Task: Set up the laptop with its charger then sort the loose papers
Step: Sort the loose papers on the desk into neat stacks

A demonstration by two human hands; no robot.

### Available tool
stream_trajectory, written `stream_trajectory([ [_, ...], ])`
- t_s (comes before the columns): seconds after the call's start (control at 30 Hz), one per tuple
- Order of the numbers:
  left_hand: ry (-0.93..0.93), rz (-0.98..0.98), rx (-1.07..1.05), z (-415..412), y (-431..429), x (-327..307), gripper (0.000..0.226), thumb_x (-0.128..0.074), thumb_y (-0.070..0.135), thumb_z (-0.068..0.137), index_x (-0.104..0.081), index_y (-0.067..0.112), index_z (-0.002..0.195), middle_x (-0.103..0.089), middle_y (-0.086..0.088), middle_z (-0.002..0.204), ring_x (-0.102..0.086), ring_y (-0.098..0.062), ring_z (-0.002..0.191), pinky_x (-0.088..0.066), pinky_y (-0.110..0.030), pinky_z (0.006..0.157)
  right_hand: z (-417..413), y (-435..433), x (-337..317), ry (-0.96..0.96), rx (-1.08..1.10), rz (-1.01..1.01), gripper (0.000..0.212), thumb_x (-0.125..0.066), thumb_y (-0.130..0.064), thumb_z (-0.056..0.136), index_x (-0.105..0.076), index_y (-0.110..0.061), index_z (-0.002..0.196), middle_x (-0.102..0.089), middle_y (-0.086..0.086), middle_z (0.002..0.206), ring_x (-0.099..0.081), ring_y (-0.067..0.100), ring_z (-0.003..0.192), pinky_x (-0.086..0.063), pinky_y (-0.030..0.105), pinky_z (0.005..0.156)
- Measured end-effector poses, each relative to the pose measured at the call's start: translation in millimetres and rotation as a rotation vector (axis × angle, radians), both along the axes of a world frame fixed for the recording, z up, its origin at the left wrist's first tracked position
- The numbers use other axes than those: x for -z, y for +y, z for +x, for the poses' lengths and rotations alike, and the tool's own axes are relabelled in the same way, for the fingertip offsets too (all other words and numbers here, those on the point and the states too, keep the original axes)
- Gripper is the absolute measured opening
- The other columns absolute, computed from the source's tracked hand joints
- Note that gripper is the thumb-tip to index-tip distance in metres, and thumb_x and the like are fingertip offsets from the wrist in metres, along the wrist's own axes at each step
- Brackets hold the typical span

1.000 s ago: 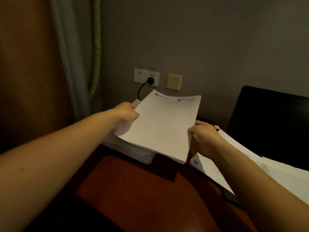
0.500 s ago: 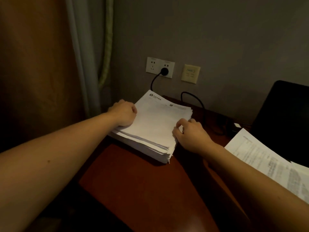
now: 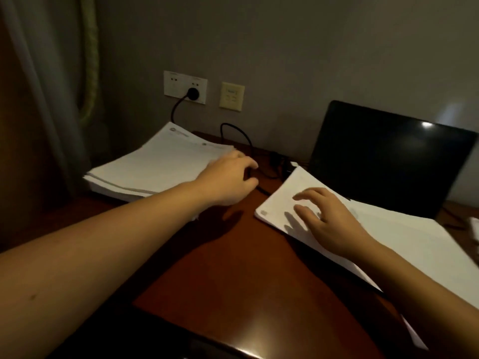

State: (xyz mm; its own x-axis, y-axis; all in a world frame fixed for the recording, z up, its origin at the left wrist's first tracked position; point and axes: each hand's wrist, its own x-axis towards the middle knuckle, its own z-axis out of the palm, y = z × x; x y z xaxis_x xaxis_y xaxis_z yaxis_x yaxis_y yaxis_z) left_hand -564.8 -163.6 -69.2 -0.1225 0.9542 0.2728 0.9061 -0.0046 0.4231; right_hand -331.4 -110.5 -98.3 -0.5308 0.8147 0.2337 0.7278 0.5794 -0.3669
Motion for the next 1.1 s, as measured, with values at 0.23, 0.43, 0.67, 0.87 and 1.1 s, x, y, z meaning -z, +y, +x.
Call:
stream_trajectory([
  [0.23,-0.675,-0.216,-0.053,65,24,29,0.072,-0.067,0.032,0.094,-0.031,0.026,0.156,-0.036,-0.003,0.159,-0.041,-0.027,0.141,-0.038,-0.037,0.108,121,-11,15,-0.061,0.218,-0.004,0.036,-0.047,-0.042,0.102,-0.059,-0.025,0.131,-0.053,-0.001,0.142,-0.049,0.016,0.128,-0.043,0.032,0.104],
  [0.43,-1.131,-0.239,-0.125,83,18,29,0.027,-0.069,0.011,0.092,-0.066,0.0,0.117,-0.073,-0.012,0.103,-0.071,-0.022,0.088,-0.057,-0.033,0.073,132,-16,26,-0.149,0.227,-0.022,0.052,-0.038,-0.054,0.102,-0.044,-0.03,0.148,-0.04,-0.006,0.155,-0.038,0.016,0.14,-0.028,0.04,0.119],
  [0.67,-1.22,-0.536,-0.063,74,17,8,0.025,-0.062,0.029,0.097,-0.065,0.012,0.115,-0.074,-0.013,0.111,-0.073,-0.026,0.099,-0.057,-0.037,0.081,134,-24,25,-0.124,0.083,-0.052,0.052,-0.036,-0.058,0.101,-0.04,-0.038,0.149,-0.036,-0.014,0.158,-0.033,0.008,0.143,-0.024,0.032,0.119],
  [0.87,-0.879,-0.528,-0.128,83,29,3,0.022,-0.065,0.022,0.096,-0.07,0.007,0.112,-0.075,-0.013,0.104,-0.073,-0.029,0.096,-0.056,-0.046,0.092,134,-25,31,-0.056,0.037,-0.087,0.049,-0.03,-0.061,0.101,-0.036,-0.046,0.147,-0.043,-0.021,0.151,-0.041,0.005,0.136,-0.025,0.034,0.119],
  [1.1,-1.042,-0.151,-0.333,72,0,25,0.012,-0.062,0.017,0.099,-0.066,0.006,0.101,-0.072,-0.01,0.096,-0.07,-0.027,0.082,-0.053,-0.037,0.067,139,-17,34,0.056,0.251,-0.126,0.053,-0.023,-0.054,0.104,-0.028,-0.038,0.154,-0.037,-0.009,0.158,-0.032,0.017,0.146,-0.002,0.054,0.124],
])
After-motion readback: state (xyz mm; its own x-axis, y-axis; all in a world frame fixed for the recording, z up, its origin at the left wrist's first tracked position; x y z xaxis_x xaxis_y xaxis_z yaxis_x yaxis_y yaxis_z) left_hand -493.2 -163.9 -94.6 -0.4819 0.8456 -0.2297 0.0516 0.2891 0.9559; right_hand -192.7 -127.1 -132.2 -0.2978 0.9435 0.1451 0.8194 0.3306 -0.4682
